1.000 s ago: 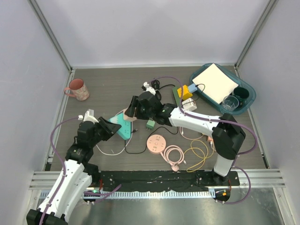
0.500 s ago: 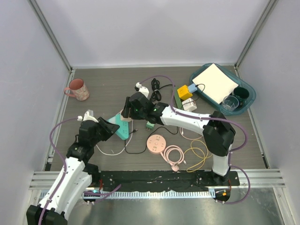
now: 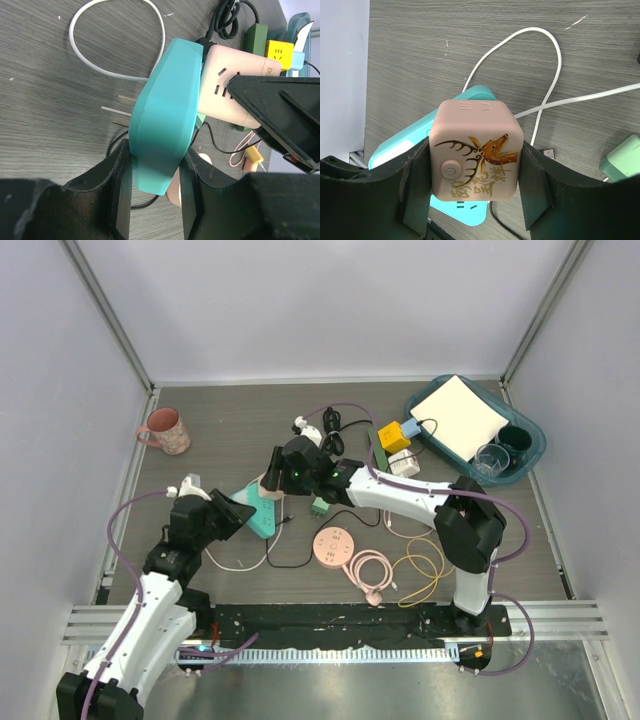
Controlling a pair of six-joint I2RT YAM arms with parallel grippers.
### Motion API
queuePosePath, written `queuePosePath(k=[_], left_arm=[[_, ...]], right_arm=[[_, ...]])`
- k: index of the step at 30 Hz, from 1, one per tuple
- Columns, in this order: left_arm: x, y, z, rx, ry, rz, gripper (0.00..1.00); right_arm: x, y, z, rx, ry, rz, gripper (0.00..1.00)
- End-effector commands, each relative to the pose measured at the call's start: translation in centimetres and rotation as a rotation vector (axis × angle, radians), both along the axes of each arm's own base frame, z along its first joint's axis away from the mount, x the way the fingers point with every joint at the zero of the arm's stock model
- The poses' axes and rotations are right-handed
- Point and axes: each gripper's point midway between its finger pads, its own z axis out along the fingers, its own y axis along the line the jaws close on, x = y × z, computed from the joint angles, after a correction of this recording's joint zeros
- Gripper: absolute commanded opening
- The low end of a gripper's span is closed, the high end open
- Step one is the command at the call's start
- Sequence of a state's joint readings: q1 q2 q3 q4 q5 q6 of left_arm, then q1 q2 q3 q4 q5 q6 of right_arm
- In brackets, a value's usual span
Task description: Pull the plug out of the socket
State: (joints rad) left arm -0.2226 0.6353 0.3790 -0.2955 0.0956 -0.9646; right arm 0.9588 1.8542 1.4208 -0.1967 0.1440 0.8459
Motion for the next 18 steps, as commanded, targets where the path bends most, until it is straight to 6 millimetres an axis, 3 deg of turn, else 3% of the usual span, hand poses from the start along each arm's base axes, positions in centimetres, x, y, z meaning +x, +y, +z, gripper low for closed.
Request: queuePosePath(k=[1,4,7,11,16,18], left_arm=[[-0.7,6.4,-5.0,0.224,0.158,0.267,0.0],[-0.5,6.3,-4.8,0.223,0.16,0.265,0.0],[-0.3,6.4,-4.6,0.226,0.162,0.268,0.0],[-0.3,6.6,-4.4,0.233,0.167,0.281,0.0],[-0.9,6.7,-4.8,0.232,0.185,0.284,0.0],[-0.9,6.7,-4.6,0.221,0.164,0.289,0.0]], right_arm=[[-2.7,2.4,9.4,0.199,-0.107,0.088,0.01],[-3.2,2.8,8.8,0.163,-0.116,0.092,0.01],[-3.2,3.0,9.4,0.191,-0.123,0.09,0.01],[-3.0,2.5,10.3,0.206,-0.134,0.082,0.01],[-1.8,1.2,10.0,0.218,-0.119,0.074,0.01],[-2.1,1.7,10.1,0.25,-0.124,0.108,0.01]])
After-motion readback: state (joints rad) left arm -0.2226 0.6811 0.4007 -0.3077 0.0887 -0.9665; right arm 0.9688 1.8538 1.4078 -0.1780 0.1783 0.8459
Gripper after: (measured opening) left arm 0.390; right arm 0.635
